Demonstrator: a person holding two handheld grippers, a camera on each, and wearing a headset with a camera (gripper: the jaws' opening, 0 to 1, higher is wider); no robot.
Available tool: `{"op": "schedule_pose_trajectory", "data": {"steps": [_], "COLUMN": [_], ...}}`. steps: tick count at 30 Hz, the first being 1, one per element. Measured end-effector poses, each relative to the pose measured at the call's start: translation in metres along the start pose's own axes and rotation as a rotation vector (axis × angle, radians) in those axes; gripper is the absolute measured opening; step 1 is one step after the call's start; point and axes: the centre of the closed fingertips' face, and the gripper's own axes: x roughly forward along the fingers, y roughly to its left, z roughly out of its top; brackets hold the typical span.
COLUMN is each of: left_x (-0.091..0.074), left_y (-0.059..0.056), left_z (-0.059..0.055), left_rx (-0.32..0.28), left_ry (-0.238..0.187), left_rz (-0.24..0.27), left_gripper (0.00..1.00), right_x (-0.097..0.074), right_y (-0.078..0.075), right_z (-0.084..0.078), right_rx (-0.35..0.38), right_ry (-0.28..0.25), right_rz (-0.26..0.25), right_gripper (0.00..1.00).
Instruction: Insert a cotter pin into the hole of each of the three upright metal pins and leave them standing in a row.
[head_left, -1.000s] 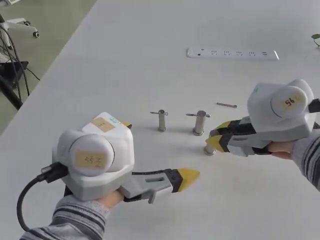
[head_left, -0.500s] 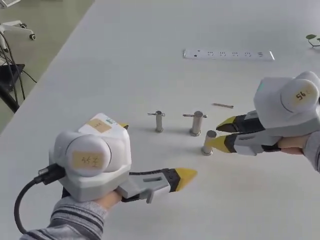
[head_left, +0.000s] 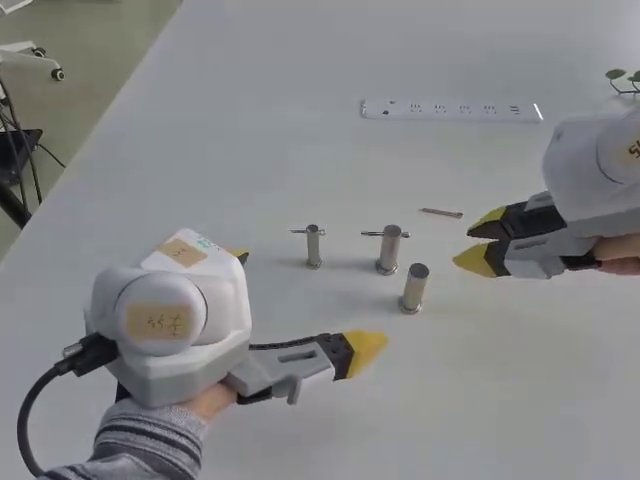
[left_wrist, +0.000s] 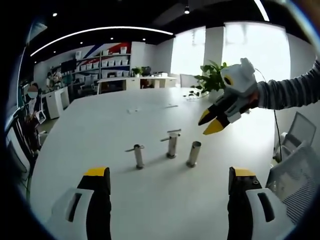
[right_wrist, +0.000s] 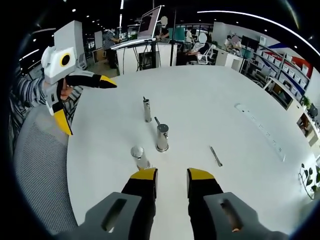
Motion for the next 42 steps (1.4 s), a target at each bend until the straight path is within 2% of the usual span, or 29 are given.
{"op": "schedule_pose_trajectory", "data": {"steps": [11,13,16,19,29,31,36,42], "left_x": [-0.001,-0.001,-0.002,-0.003,-0.003,-0.003,-0.003,-0.003], "left_y": [0.007,0.008,0.010,0.011,0.012,0.013,0.015,0.017], "left_z": [0.002,0.002,0.002,0.001,-0.006,-0.006,-0.008,-0.010], "left_rx": [0.035,0.041,0.043,0.042,0.041,0.042,0.040,0.041], "left_ry": [0.003,0.005,0.004,0.005,0.023,0.021,0.026,0.034], "left_rz": [0.025,0.030,0.038,0.041,0.045,0.045,0.045,0.046], "left_gripper": [0.97,0.97,0.97,0.97,0.96,0.96,0.96,0.95], "right_x": [0.011,0.017,0.023,0.037,0.066,0.064,0.074,0.077], "right_y": [-0.048,-0.062,-0.068,-0.079,-0.093,-0.092,-0.096,-0.097], "right_z": [-0.007,-0.006,-0.008,-0.013,-0.024,-0.018,-0.022,-0.026], "right_rx": [0.016,0.015,0.026,0.009,-0.023,-0.025,-0.001,0.025], "right_ry": [0.092,0.091,0.101,0.129,0.198,0.199,0.205,0.212], "right_rz": [-0.026,-0.027,-0.026,-0.017,0.010,0.013,0.023,0.024], "right_gripper": [0.18,0.18,0.17,0.17,0.14,0.13,0.11,0.09]}}
